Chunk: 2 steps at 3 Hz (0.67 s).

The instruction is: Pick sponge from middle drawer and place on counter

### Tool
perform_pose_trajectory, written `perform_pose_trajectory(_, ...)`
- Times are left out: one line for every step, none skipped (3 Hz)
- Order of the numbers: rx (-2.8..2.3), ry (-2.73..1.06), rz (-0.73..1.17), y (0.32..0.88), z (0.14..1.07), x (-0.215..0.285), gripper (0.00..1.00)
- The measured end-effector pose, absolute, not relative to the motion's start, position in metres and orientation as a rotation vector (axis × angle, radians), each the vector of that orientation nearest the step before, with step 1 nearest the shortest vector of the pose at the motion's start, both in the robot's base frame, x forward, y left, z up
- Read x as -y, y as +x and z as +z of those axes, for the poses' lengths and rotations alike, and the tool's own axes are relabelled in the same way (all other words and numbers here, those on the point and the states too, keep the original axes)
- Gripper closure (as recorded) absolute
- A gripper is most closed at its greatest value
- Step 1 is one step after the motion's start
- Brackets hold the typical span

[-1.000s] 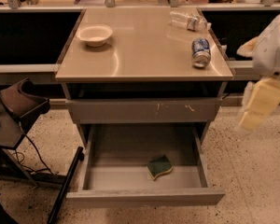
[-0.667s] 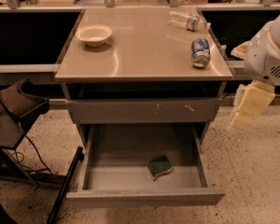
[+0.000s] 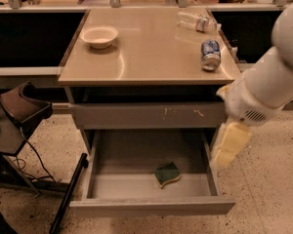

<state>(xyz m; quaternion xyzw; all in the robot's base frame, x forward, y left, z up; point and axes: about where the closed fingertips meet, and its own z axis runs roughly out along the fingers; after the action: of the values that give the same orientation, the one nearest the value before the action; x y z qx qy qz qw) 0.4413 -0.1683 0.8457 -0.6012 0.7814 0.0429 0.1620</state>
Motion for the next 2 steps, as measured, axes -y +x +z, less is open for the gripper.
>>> perform_pose_trajectory(-2.226, -1.736, 0.377, 0.435, 0.737, 0.116, 0.0)
perform_pose_trajectory(-2.212, -1.722, 0.52, 0.438, 0.663, 0.08, 0.0)
